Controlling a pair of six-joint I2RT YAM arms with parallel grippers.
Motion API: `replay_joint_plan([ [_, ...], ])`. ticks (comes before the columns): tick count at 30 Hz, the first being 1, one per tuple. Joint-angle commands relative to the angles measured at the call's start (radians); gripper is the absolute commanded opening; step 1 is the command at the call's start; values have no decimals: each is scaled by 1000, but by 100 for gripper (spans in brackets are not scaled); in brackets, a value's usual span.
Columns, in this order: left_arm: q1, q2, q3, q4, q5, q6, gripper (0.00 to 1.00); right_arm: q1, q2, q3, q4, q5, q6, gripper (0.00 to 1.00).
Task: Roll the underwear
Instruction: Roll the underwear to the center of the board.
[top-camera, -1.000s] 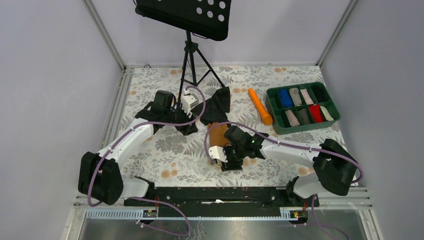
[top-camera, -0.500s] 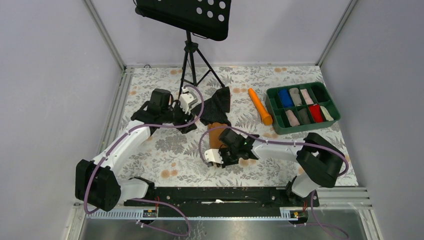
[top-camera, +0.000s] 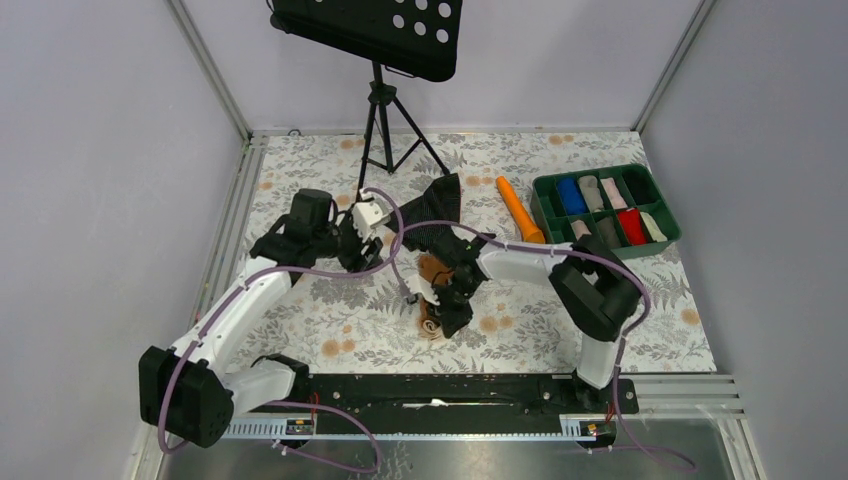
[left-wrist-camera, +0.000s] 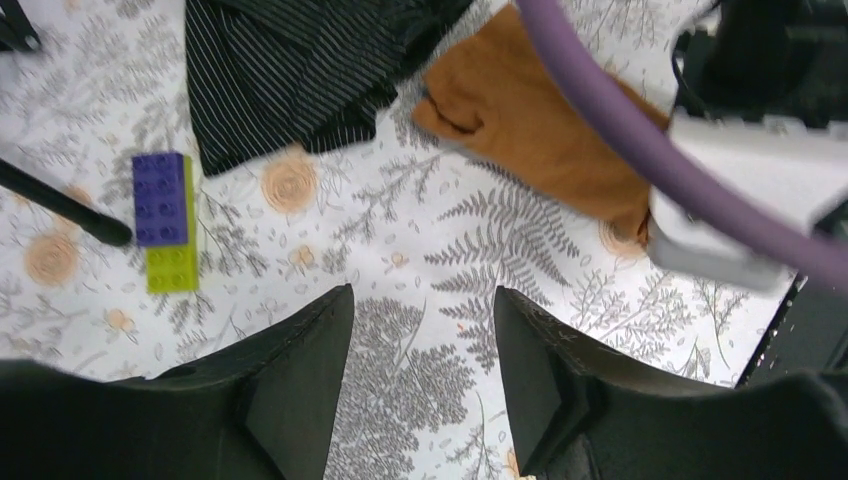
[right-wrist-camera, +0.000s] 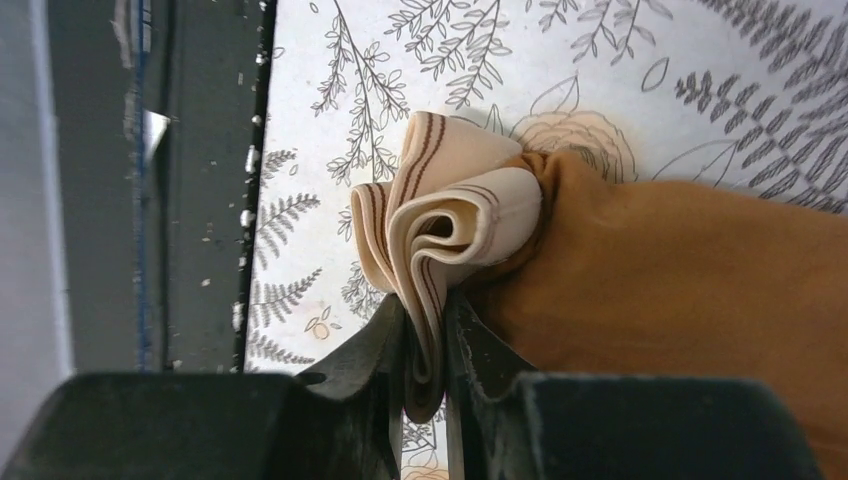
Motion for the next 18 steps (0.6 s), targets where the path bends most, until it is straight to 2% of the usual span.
replay_joint_plan([
  [1,29,-62,-51,14,-7,33,60,-84,105,86,-251,-213,8,6],
  [4,38,-87,-81,-10,67,64,60,-120,185,168,-346,-273,-16,5],
  [8,35,-67,-91,-127,326,261,62,-170,292,265,-436,-369,-37,4],
  [10,-6,-8,-70,-128,396,292,63,-186,341,311,-471,-391,-43,4],
  [14,-190,122,-6,-89,323,291,63,-199,390,356,-480,-397,-35,4],
  [18,-304,211,-8,53,267,204,62,-202,401,343,-461,-411,-12,4],
])
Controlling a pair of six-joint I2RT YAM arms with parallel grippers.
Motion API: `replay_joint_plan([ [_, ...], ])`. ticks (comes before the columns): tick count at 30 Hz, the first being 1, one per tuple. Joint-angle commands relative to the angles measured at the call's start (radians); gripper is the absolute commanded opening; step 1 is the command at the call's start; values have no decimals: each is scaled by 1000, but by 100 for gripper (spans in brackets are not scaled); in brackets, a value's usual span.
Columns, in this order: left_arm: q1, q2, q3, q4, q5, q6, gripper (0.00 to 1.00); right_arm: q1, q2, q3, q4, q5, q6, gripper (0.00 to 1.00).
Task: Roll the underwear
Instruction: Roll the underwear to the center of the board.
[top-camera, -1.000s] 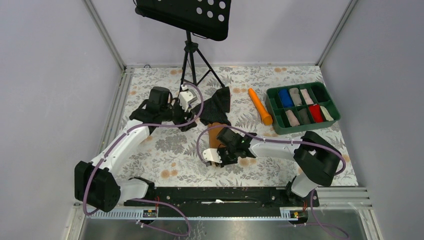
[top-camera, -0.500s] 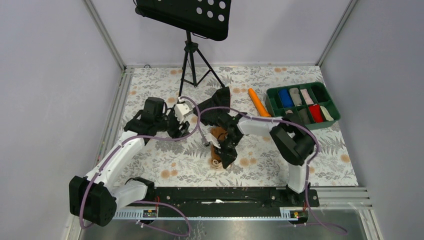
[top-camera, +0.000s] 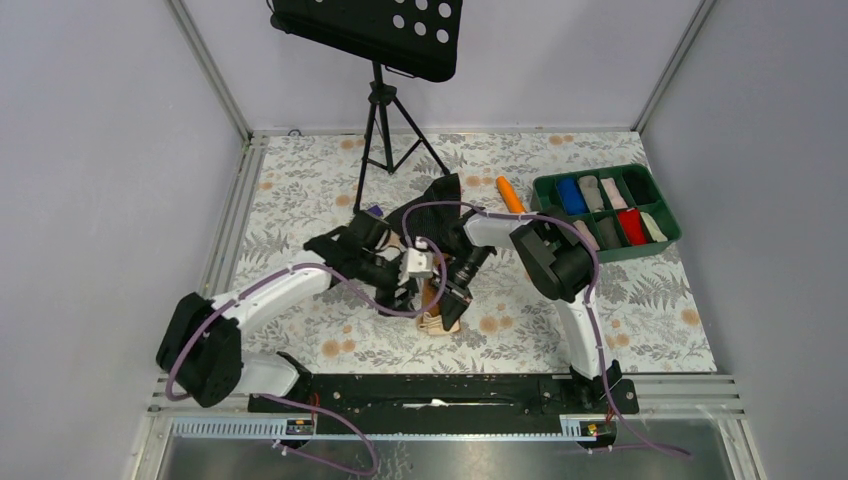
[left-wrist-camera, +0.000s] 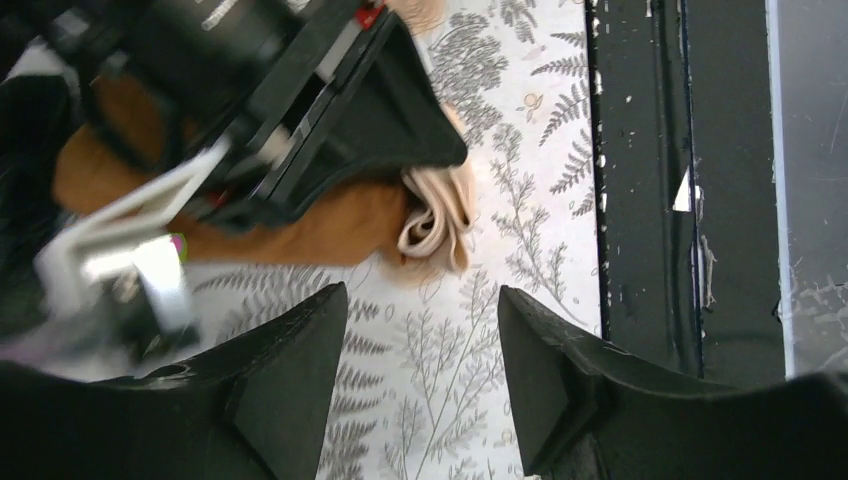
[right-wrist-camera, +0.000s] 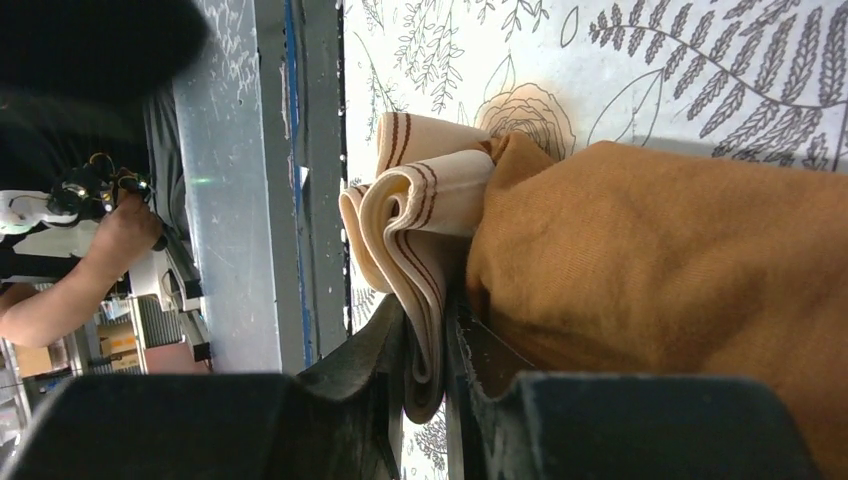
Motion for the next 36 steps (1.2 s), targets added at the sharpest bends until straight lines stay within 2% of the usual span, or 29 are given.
replay_joint_plan([
  [1,-102,72,34,159,-5,-36,62,-3,9,12,-16,-41,10,4],
  [6,-180,156,47,252,-77,-75,62,-3,3,3,1,-35,26,4],
  [11,-225,207,46,278,-121,-85,64,-3,8,10,2,-31,36,5],
  [15,-240,211,41,272,-119,-120,64,-3,-5,1,14,-25,46,5],
  [27,-275,258,20,323,-256,-142,63,-2,-19,-3,27,-27,65,6],
  [36,-289,313,34,327,-250,-153,50,-3,-18,-9,27,-40,66,6],
])
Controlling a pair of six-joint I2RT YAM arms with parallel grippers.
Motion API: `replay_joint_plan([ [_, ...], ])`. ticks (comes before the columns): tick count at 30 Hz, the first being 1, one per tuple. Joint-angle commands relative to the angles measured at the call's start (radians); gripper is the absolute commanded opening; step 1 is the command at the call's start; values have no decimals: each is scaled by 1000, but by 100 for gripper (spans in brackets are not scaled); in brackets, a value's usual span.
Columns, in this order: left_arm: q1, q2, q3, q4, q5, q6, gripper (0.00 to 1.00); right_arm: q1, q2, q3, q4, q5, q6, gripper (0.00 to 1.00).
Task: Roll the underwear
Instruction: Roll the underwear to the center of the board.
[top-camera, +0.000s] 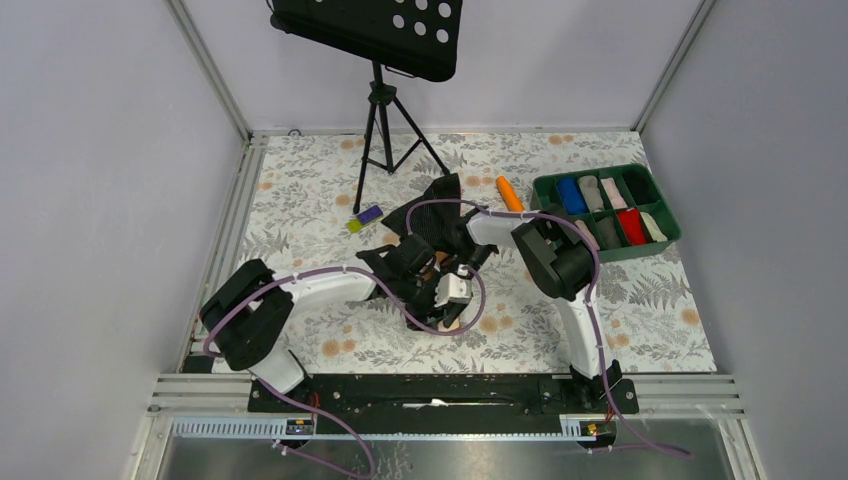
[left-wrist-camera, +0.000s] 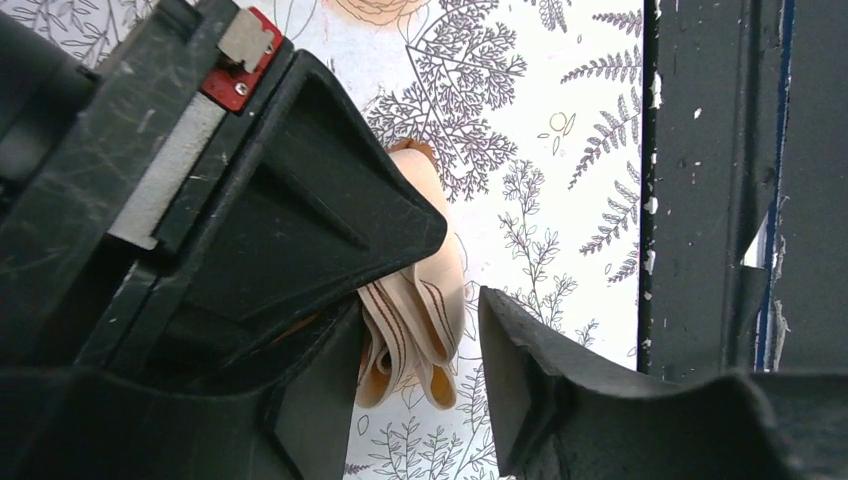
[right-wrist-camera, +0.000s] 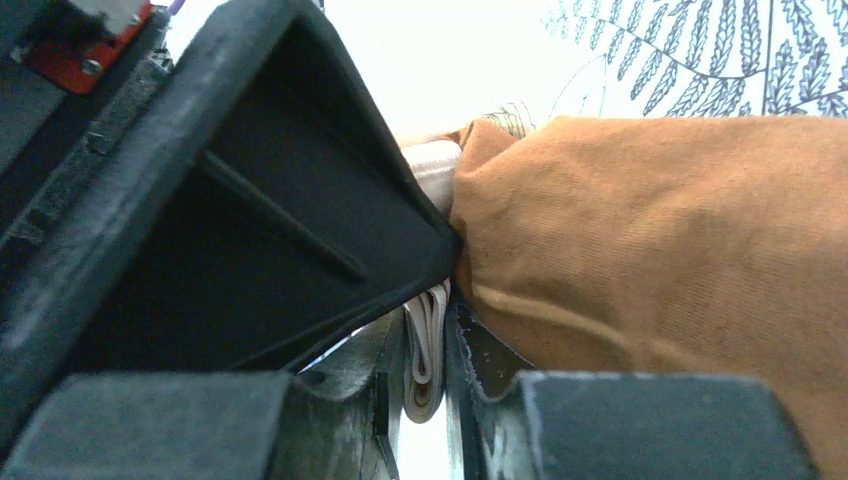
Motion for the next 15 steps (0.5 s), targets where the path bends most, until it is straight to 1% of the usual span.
replay_joint_plan([
  [1,-6,42,32,98,-43,-2,49,15,-23,-3,-9,-30,-6,6],
  [3,-6,51,34,98,-45,-1,47,15,-25,-6,-8,-32,-6,6],
  [7,-6,62,46,76,-37,4,26,14,-30,-13,-8,-31,-5,7],
  [9,-6,67,55,59,-25,6,16,14,-38,-12,-8,-27,-3,9],
  [11,-6,76,65,36,-9,9,7,15,-61,-13,-11,-26,8,16],
  [13,-6,84,70,16,9,12,0,11,-93,-6,-28,-30,14,27],
  [15,-6,84,74,-10,28,18,0,4,-121,23,-84,-39,-11,36],
])
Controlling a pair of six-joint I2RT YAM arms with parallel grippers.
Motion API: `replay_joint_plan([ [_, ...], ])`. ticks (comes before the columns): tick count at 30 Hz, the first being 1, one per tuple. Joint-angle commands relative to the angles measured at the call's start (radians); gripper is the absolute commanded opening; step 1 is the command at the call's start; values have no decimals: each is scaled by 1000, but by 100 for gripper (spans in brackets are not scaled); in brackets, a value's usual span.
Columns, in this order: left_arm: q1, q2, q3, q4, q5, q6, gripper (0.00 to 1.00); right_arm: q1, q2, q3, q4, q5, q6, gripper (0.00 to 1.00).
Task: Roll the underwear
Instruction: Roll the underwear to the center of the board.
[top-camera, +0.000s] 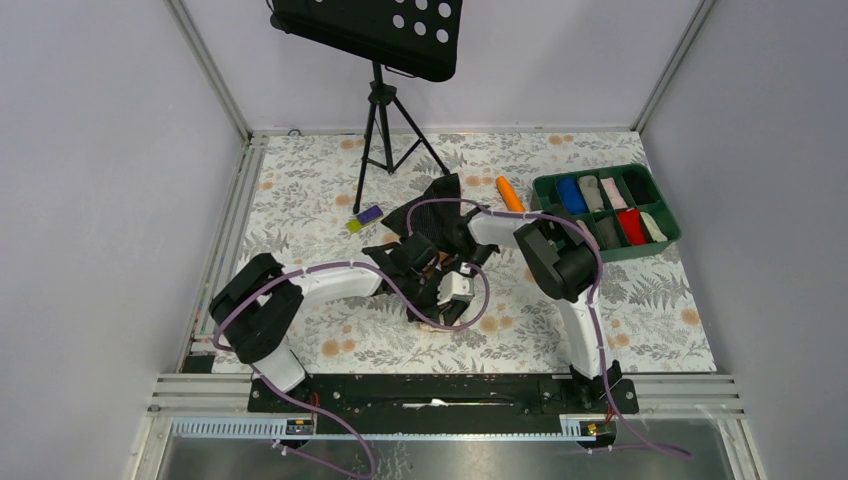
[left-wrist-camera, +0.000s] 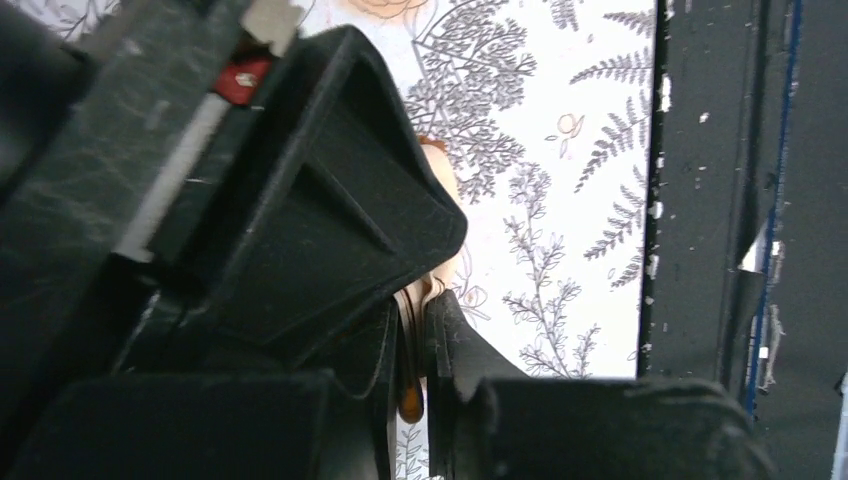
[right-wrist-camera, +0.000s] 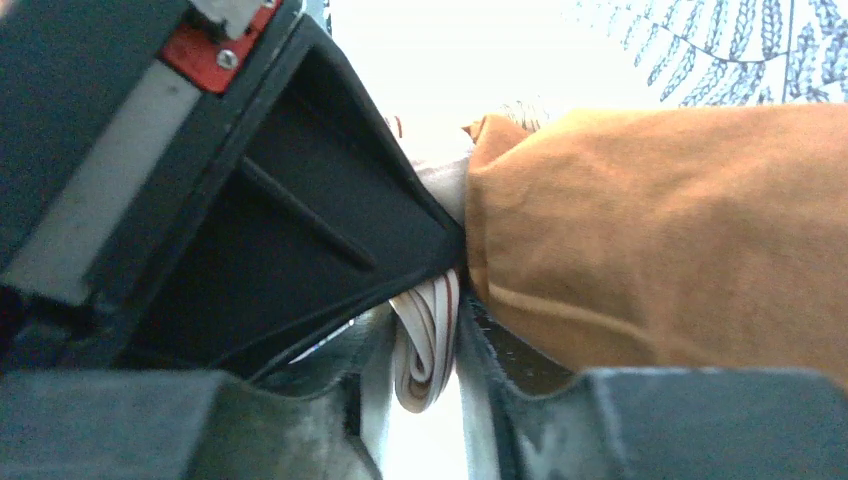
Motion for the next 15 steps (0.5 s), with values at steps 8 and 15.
replay_joint_plan([
  [8,-4,-17,48,-80,136,33,0,-35,-181,62,-24,-22,103,39],
  [15,-7,-4,62,-104,157,30,0,-35,-106,72,56,30,186,34],
])
